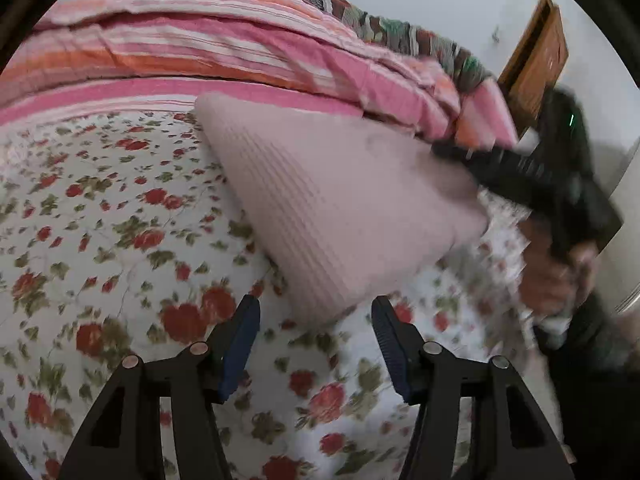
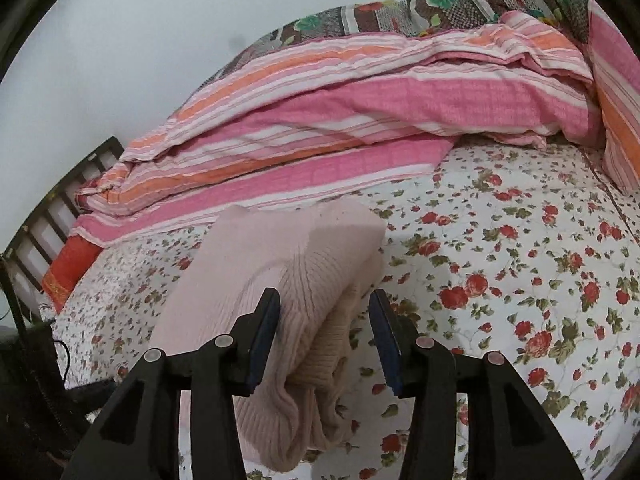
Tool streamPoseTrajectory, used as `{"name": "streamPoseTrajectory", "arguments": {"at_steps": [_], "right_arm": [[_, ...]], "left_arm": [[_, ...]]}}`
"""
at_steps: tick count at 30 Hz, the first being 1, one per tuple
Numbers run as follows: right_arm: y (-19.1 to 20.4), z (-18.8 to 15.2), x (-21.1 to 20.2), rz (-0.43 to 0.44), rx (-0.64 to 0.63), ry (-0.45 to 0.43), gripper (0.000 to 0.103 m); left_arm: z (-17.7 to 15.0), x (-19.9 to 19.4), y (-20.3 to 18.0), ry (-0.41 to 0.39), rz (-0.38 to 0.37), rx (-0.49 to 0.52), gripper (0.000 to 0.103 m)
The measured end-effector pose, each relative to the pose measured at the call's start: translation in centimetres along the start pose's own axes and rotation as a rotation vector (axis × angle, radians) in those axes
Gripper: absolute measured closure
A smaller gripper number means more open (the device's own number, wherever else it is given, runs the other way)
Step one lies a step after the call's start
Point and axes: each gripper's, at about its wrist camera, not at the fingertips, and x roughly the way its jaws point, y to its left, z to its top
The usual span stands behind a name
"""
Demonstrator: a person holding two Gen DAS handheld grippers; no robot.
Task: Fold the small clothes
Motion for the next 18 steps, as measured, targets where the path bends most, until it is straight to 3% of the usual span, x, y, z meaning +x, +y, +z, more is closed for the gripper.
{"name": "streamPoseTrajectory", "arguments": {"at_steps": [2, 3, 4, 5, 7, 12, 17, 18], "right_arm": [[0.0, 0.3, 0.0, 0.01, 0.006, -0.006, 0.058], [0.0, 0.4, 0.0, 0.018, 0.007, -0.004, 0.058], [-0.1, 0.3, 0.1, 0.022, 0.006, -0.002, 0.058], [-0.1, 0.3, 0.1, 0.024, 0.004, -0.002, 0.058], [-0.2, 0.3, 0.1, 0.027, -0.001, -0.004, 0.058], [-0.1, 0.0, 0.6, 0.072, 0.023, -0.001, 0.058], [0.9, -0.1, 3.2, 0.075, 0.028, 0.038, 0.062], [1.1, 0.0, 3.5, 0.063, 0.019, 0.035, 0.068]], "left_arm": [[-0.1, -0.1, -0.4, -0.021, 0.021, 0.014, 0.049], [0.0, -0.3, -0.4, -0.029, 0.024, 0.018, 0.057], [0.3, -0.4, -0.7, -0.038, 0.026, 0.029, 0.074], [0.6, -0.4, -0.9, -0.049, 0.036, 0.046, 0.081], [1.0, -1.1, -0.7, -0.079, 0.062, 0.063, 0.085], [1.2, -1.5, 1.3, -0.047, 0.061, 0.003, 0.083], [0.4, -2.2, 1.8, -0.039, 0.029, -0.053, 0.065], [0.3, -2.7, 2.0, -0.057, 0.024, -0.062, 0.061]]}}
